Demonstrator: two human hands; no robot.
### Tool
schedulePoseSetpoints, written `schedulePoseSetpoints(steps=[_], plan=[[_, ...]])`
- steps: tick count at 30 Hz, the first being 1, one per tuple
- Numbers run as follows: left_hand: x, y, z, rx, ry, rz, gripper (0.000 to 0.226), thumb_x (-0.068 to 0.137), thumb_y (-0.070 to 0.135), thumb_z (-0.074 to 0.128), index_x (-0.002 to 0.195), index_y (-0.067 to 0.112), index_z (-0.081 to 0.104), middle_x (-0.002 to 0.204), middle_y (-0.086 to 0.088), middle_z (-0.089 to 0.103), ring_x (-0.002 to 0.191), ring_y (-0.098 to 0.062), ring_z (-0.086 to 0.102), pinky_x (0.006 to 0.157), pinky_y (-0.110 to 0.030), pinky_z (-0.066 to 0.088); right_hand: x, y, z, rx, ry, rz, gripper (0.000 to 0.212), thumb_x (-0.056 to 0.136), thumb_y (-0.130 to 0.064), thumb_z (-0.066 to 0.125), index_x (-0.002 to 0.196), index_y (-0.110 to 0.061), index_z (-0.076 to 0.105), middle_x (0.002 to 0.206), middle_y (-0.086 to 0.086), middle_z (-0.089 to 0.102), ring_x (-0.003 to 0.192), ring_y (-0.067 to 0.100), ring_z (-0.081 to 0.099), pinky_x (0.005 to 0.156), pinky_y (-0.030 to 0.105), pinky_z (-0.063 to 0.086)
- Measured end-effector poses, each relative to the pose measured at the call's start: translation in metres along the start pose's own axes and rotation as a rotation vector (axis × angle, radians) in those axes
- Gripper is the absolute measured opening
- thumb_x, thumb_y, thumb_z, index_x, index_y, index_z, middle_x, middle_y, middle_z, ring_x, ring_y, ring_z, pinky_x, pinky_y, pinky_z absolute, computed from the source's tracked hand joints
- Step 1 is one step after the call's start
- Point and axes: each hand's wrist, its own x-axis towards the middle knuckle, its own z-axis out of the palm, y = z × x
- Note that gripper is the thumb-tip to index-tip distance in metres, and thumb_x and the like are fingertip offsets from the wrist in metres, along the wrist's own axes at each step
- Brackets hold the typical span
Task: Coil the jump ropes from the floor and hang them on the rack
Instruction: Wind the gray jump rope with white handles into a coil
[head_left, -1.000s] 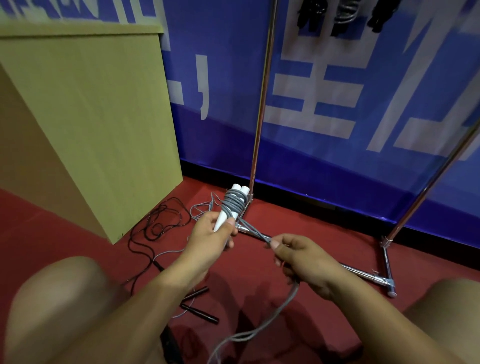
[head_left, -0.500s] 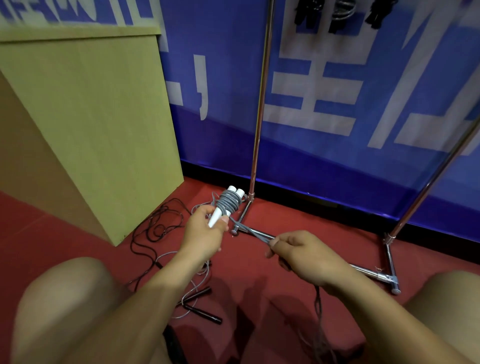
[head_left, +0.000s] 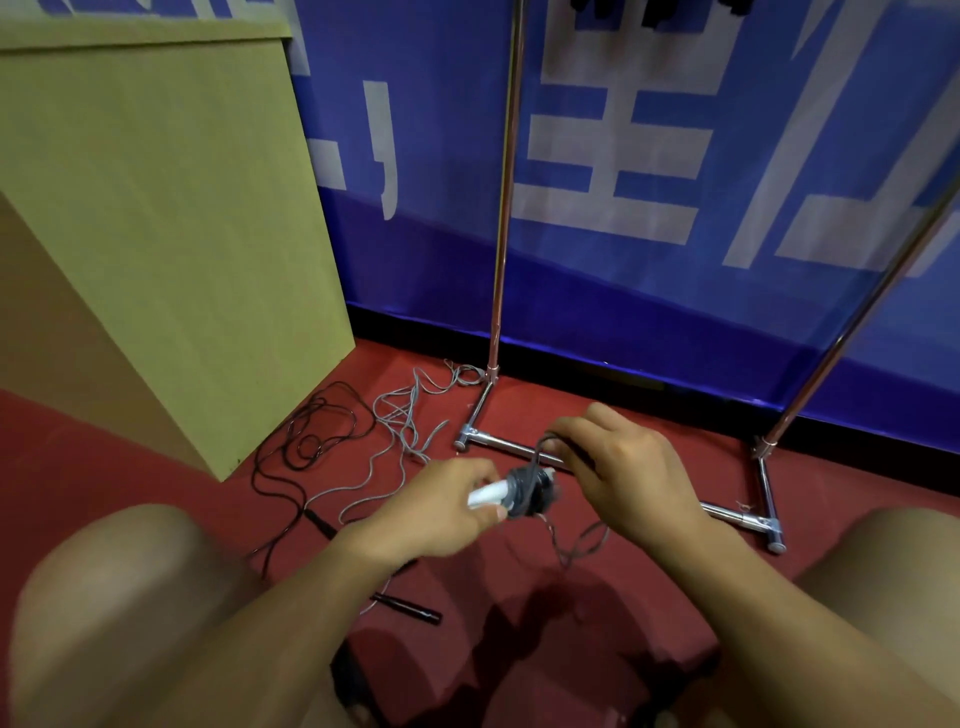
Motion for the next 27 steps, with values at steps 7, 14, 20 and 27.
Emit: schedulePoseSetpoints(steps=[7, 14, 20, 27], plan=[[-0.014, 0.011, 0.006, -0.109, -0.26, 0.133, 0.008, 0.088, 0.029, 0.067, 0.089, 0.024, 0.061, 0.07, 0.004, 0.059, 0.062, -0.011, 0.051, 0.059, -0.029, 0.039, 0.0, 0.0, 0.012, 0.043, -0.104, 0.083, 0.035, 0.088, -0.057, 0.049, 0.095, -0.03, 0.07, 0.081, -0.005, 0.059, 0.072, 0.024, 0.064, 0.055, 0.041, 0.051], [-0.025, 0.021, -0.01, -0.519, -0.483, 0.172, 0.007, 0.095, 0.013, 0.065, 0.1, 0.008, 0.062, 0.08, -0.004, 0.068, 0.055, -0.011, 0.049, 0.052, -0.021, 0.038, 0.01, 0.017, 0.014, 0.265, -0.208, 0.425, 0.026, 0.073, -0.05, 0.079, 0.075, -0.028, 0.066, 0.073, -0.007, 0.069, 0.07, 0.007, 0.062, 0.066, 0.028, 0.049], [-0.031, 0.023, -0.015, -0.764, -0.547, 0.262, 0.022, 0.096, 0.01, 0.061, 0.112, -0.004, 0.055, 0.088, -0.01, 0.068, 0.052, -0.014, 0.042, 0.052, -0.023, 0.036, 0.012, 0.019, 0.016, 0.328, -0.219, 0.515, 0.026, 0.071, -0.039, 0.085, 0.078, -0.023, 0.065, 0.069, -0.009, 0.064, 0.064, 0.003, 0.056, 0.06, 0.017, 0.041], [-0.026, 0.02, -0.013, -0.92, -0.301, 0.267, 0.026, 0.096, 0.015, 0.058, 0.12, 0.004, 0.055, 0.095, -0.011, 0.068, 0.051, -0.012, 0.048, 0.054, -0.018, 0.039, 0.002, 0.021, 0.023, 0.283, -0.321, 0.37, 0.016, 0.067, -0.035, 0.058, 0.073, -0.02, 0.062, 0.069, -0.001, 0.067, 0.068, 0.02, 0.064, 0.062, 0.033, 0.05]])
